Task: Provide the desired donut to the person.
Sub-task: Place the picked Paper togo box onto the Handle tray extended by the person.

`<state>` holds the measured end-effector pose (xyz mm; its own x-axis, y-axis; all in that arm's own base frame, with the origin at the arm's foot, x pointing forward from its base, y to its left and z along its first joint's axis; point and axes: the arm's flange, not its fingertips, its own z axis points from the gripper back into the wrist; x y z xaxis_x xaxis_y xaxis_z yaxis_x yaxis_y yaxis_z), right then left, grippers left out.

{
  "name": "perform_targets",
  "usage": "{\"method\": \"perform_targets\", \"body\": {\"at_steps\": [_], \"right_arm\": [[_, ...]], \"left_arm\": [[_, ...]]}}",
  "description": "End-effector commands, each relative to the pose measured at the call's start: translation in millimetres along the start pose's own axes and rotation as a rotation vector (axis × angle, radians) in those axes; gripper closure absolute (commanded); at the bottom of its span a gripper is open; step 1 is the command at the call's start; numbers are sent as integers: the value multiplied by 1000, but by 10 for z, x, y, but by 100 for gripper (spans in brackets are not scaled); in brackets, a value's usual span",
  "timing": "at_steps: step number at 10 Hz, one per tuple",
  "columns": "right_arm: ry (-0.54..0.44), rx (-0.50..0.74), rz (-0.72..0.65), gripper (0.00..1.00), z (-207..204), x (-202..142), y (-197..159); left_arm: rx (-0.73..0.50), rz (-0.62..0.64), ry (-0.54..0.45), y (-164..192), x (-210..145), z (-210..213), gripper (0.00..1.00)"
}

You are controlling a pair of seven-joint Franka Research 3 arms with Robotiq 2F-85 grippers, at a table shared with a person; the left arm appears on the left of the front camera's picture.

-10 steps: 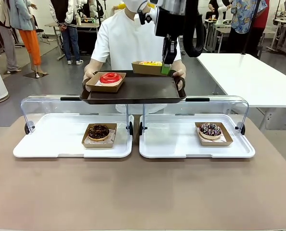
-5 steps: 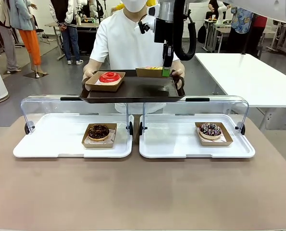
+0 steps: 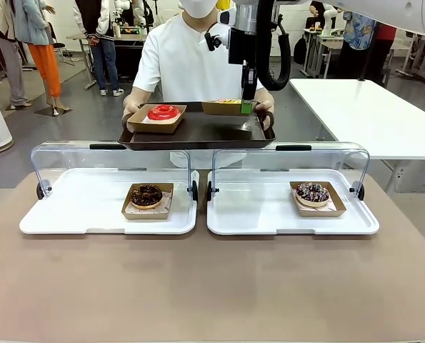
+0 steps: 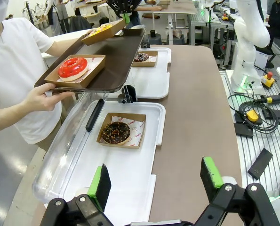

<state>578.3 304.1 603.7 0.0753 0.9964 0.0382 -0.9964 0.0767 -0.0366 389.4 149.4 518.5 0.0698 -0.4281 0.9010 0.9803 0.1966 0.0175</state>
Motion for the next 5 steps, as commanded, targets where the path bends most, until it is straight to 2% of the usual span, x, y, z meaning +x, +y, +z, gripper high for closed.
{"method": "perform_targets", "body": {"at_steps": [1, 3, 5], "right_arm": [[-38, 22, 125, 98, 24, -44, -2], [-37, 18, 165, 98, 1, -66, -53], [-44, 24, 150, 98, -7, -81, -173]], "left_arm": [[8, -10, -21, 8, 16, 7, 0], [8, -10, -21, 8, 16, 7, 0], [8, -10, -21, 8, 16, 7, 0]]}}
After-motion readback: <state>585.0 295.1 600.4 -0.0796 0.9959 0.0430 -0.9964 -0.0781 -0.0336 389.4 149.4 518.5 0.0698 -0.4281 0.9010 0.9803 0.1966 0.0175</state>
